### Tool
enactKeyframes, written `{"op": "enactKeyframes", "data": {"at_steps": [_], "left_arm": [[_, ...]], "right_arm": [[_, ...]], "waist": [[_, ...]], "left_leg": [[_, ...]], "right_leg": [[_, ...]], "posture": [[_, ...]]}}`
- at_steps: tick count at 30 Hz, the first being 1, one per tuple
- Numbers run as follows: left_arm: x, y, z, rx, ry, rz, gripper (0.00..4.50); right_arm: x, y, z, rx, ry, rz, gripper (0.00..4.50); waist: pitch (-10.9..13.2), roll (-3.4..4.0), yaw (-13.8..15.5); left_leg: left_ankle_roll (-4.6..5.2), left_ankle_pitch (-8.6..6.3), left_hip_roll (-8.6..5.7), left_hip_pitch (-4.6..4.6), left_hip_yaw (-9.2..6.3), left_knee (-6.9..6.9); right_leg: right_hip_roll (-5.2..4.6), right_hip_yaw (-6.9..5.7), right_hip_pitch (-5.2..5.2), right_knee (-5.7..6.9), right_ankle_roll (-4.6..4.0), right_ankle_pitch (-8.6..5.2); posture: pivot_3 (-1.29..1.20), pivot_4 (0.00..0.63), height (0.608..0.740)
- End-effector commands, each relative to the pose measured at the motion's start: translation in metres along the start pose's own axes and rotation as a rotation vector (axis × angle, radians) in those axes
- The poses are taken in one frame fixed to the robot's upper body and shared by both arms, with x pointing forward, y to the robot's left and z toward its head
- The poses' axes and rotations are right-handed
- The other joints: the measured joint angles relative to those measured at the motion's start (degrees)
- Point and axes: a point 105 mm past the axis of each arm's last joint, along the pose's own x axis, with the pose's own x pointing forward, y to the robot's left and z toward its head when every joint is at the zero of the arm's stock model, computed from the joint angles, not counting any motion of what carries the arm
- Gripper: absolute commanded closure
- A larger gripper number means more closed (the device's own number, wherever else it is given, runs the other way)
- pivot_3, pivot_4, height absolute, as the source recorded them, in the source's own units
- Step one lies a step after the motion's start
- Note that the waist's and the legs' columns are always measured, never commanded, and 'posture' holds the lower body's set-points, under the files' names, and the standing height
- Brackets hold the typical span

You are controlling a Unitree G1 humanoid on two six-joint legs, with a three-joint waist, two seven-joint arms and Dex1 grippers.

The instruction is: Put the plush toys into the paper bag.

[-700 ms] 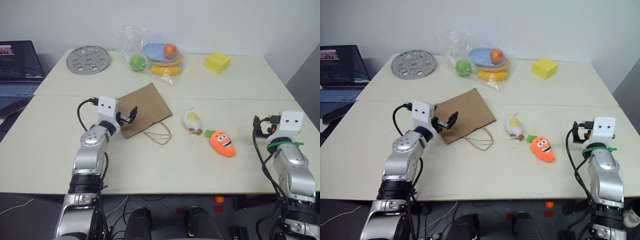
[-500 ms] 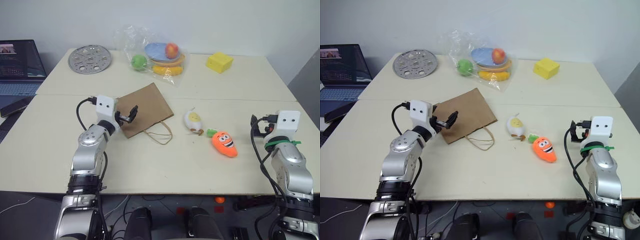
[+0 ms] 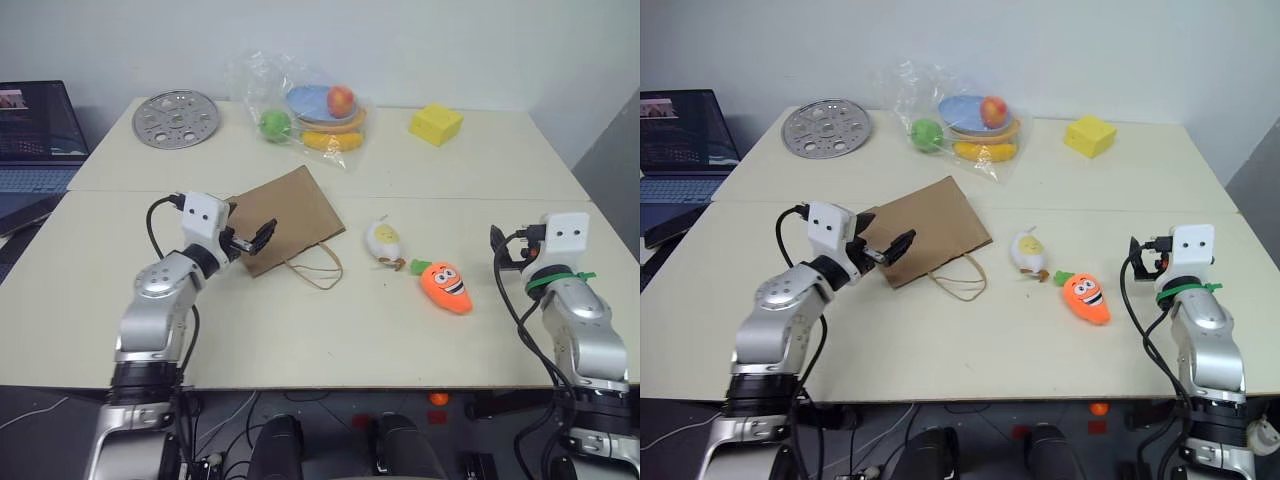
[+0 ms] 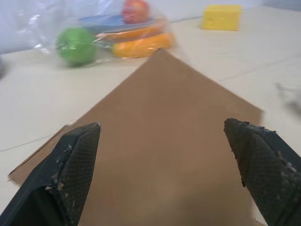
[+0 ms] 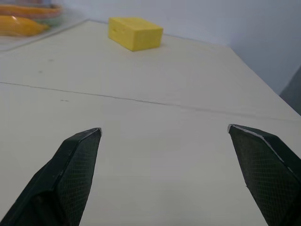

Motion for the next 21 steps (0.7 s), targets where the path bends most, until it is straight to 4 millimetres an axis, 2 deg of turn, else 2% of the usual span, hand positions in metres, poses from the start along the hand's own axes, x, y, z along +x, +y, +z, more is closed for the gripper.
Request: {"op": "enactKeyframes", "data": {"at_steps": [1,4,6,7,9,12,16,21], "left_arm": [[-0.013,-0.026,0.028,0.079,-0.045,-0.244,0.01],[-0.025,-0.046,0.026,0.131,0.005,-0.43,0.01],[-0.026,-0.055,0.017,0.18,0.061,-0.499,0.01],[-0.022,-0.058,0.012,0.209,0.072,-0.508,0.01],[-0.014,-0.064,0.006,0.24,0.077,-0.523,0.01],[0.002,-0.075,-0.004,0.264,0.071,-0.531,0.01],[0.018,-0.085,-0.016,0.296,0.077,-0.547,0.01],[0.035,-0.08,-0.033,0.363,0.111,-0.526,0.01]], "right_arm": [[-0.01,0.029,0.04,0.064,-0.091,0.277,0.0],[-0.031,0.056,0.052,0.11,-0.059,0.543,0.0],[-0.05,0.073,0.054,0.084,0.005,0.711,0.0],[-0.057,0.081,0.054,0.066,0.028,0.768,0.0],[-0.067,0.091,0.053,0.041,0.058,0.835,0.0],[-0.075,0.106,0.053,-0.009,0.076,0.889,0.0],[-0.073,0.117,0.061,-0.023,0.039,0.868,0.0],[-0.073,0.123,0.069,0.009,0.005,0.836,0.0]], "waist": [[0.0,0.02,0.0],[0.0,0.05,0.0],[0.0,0.05,0.2],[0.0,0.03,0.3],[0.0,0.03,0.4],[0.0,0.03,0.4],[0.0,0.01,0.4],[0.0,0.01,0.3]], "left_leg": [[0.0,0.0,0.01,0.0,0.0,-0.01],[-0.01,-0.01,0.02,0.01,0.0,-0.04],[-0.01,-0.01,0.03,0.01,0.0,-0.06],[-0.01,-0.01,0.02,0.01,-0.01,-0.07],[-0.01,-0.01,0.0,0.01,-0.04,-0.05],[-0.01,-0.01,-0.01,0.0,-0.02,0.0],[0.0,0.0,-0.06,-0.01,-0.06,0.04],[0.01,0.0,-0.05,-0.03,-0.05,0.01]], "right_leg": [[0.01,0.0,-0.01,0.0,-0.01,0.0],[0.0,0.0,0.01,-0.01,-0.04,-0.02],[-0.02,-0.01,0.01,-0.07,-0.11,-0.06],[-0.05,-0.04,0.02,-0.08,-0.44,-0.26],[-0.09,-0.06,0.04,-0.08,-0.56,-0.32],[-0.14,-0.02,0.03,-0.09,-0.56,-0.3],[-0.21,-0.01,0.03,-0.1,-0.51,-0.26],[-0.13,-0.04,0.0,-0.1,-0.44,-0.23]], "posture": [[0.0,0.15,0.74],[0.0,0.15,0.74],[0.0,0.15,0.74],[0.0,0.15,0.74],[0.0,0.15,0.74],[0.0,0.15,0.74],[0.0,0.15,0.74],[0.0,0.15,0.74]]}}
